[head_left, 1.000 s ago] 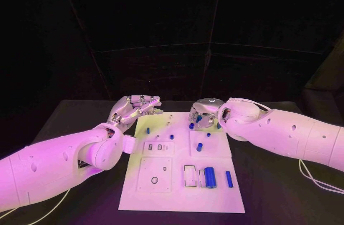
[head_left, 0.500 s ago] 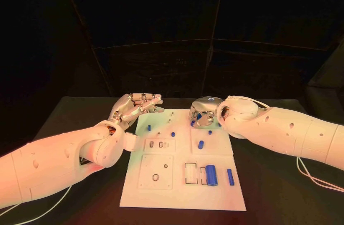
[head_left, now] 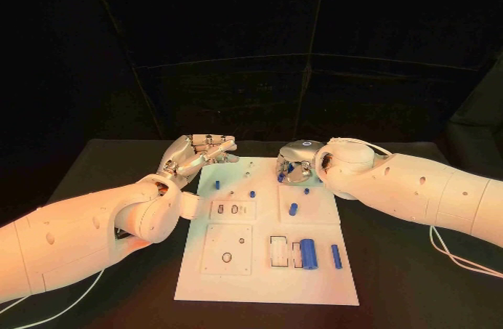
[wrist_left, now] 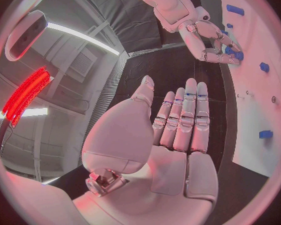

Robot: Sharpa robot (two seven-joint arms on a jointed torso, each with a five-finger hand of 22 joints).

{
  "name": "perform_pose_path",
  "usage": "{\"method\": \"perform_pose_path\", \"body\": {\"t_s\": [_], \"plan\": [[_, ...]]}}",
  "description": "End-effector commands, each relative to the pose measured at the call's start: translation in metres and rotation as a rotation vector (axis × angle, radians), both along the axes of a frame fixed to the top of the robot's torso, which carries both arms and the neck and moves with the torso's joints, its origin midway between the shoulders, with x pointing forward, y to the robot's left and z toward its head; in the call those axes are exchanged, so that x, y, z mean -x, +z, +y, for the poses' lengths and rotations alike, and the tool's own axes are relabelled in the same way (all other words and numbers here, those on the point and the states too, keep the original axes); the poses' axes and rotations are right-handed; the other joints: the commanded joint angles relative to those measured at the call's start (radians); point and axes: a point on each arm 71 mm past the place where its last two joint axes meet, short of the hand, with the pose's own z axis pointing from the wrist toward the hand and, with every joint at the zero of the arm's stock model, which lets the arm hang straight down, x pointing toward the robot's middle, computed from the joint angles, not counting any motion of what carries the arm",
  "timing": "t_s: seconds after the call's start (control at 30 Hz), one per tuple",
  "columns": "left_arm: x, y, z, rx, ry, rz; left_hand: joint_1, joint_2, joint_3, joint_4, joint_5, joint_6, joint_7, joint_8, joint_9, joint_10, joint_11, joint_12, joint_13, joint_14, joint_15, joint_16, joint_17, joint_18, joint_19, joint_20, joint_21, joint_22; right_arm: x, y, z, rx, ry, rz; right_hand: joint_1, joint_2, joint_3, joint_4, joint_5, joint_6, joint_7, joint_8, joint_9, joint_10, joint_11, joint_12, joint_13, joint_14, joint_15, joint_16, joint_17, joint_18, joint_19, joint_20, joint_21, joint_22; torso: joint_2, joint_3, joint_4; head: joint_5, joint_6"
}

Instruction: Assemble the parts on the task board

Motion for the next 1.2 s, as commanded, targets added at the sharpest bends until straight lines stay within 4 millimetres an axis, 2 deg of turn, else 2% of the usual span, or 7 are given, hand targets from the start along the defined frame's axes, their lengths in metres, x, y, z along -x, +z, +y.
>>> {"method": "perform_pose_path", "body": {"t_s": [0.03,0.37,0.6,0.83,0.97,1.17,1.2], "plan": [[0.0,0.002,-0.001,0.002,-0.013,-0.007,-0.005,0.004,0.0,-0.009,0.005,-0.006,0.001,-0.004,-0.001,-0.004,0.0,-0.006,-0.001,-0.007,0.004,-0.004,0.002,0.004,0.0,0.007,-0.005,-0.002,-0.001,0.0,0.002,0.012,0.003,0.004,-0.003,0.006,0.011,0.001,-0.007,0.01,-0.001,0.005,0.001,0.011,0.002,0.006,-0.002,0.026,0.009,0.011,0.009,-0.007,0.004,0.001,0.013,0.011,0.001,-0.0004,0.0008,0.0,-0.003],[-0.001,0.002,0.0,0.0,-0.01,-0.007,-0.005,0.005,0.0,-0.009,0.005,-0.007,0.001,-0.004,-0.001,-0.006,0.0,-0.007,-0.001,-0.005,0.004,-0.004,0.002,0.004,0.001,0.007,-0.005,-0.002,-0.002,0.003,0.0,-0.028,-0.007,-0.02,-0.01,0.012,0.04,0.016,-0.008,0.04,-0.002,0.013,0.004,0.038,-0.003,0.012,0.0,0.027,0.006,0.05,0.047,-0.014,0.014,0.0,0.058,0.066,0.001,-0.0006,-0.0005,-0.001,-0.005],[-0.001,0.002,0.001,-0.002,-0.007,-0.007,-0.005,0.006,0.0,-0.01,0.005,-0.008,0.002,-0.005,0.0,-0.006,0.0,-0.007,-0.001,-0.004,0.003,-0.003,0.003,0.005,0.002,0.007,-0.005,-0.002,0.001,0.014,0.0,-0.142,-0.018,-0.105,-0.007,0.016,0.069,0.026,0.0,0.078,-0.013,0.024,0.008,0.076,-0.015,0.022,0.005,0.028,-0.002,0.076,0.069,-0.021,0.034,-0.007,0.102,0.124,0.001,-0.0007,0.001,-0.001,-0.003],[-0.002,0.002,0.002,-0.004,-0.004,-0.005,-0.005,0.006,0.0,-0.01,0.005,-0.008,0.002,-0.005,0.0,-0.007,0.0,-0.007,-0.001,-0.003,0.003,-0.003,0.003,0.005,0.002,0.007,-0.005,-0.002,0.002,0.022,0.002,-0.229,-0.048,-0.177,-0.025,0.006,0.075,0.044,-0.012,0.087,-0.016,0.022,0.007,0.085,-0.018,0.019,0.004,0.026,-0.004,0.089,0.078,-0.024,0.037,-0.01,0.117,0.141,0.002,-0.0024,0.003,0.003,0.008],[-0.002,0.002,0.002,-0.004,-0.005,-0.004,-0.005,0.007,0.0,-0.01,0.005,-0.008,0.002,-0.005,0.0,-0.007,0.0,-0.007,-0.001,-0.002,0.003,-0.003,0.004,0.005,0.003,0.007,-0.005,-0.002,-0.003,0.023,0.005,-0.244,-0.085,-0.197,-0.03,0.0,0.078,0.053,-0.023,0.087,-0.017,0.02,0.006,0.086,-0.019,0.016,0.004,0.025,-0.005,0.094,0.081,-0.025,0.039,-0.011,0.124,0.148,0.004,-0.0009,0.0041,0.012,0.015],[-0.001,0.003,0.001,0.0,-0.005,-0.011,-0.004,0.01,0.002,-0.012,0.005,-0.008,0.002,-0.006,0.0,-0.007,0.0,-0.007,-0.001,0.001,0.003,-0.001,0.005,0.005,0.005,0.007,-0.005,-0.003,-0.011,0.022,0.012,-0.255,-0.102,-0.198,-0.03,-0.004,0.082,0.056,-0.03,0.086,-0.017,0.017,0.005,0.085,-0.018,0.012,0.003,0.025,-0.005,0.097,0.081,-0.026,0.04,-0.011,0.127,0.151,0.009,-0.0045,0.0105,0.008,0.021],[0.0,0.003,0.0,0.0,-0.006,-0.012,-0.004,0.01,0.002,-0.012,0.005,-0.008,0.002,-0.006,0.0,-0.007,0.0,-0.007,-0.001,0.001,0.003,-0.001,0.005,0.005,0.005,0.007,-0.005,-0.003,-0.011,0.022,0.013,-0.257,-0.101,-0.198,-0.03,-0.004,0.082,0.056,-0.03,0.086,-0.017,0.017,0.005,0.085,-0.018,0.012,0.003,0.025,-0.005,0.097,0.081,-0.026,0.04,-0.011,0.127,0.151,0.009,-0.0041,0.0092,0.01,0.022]]}}
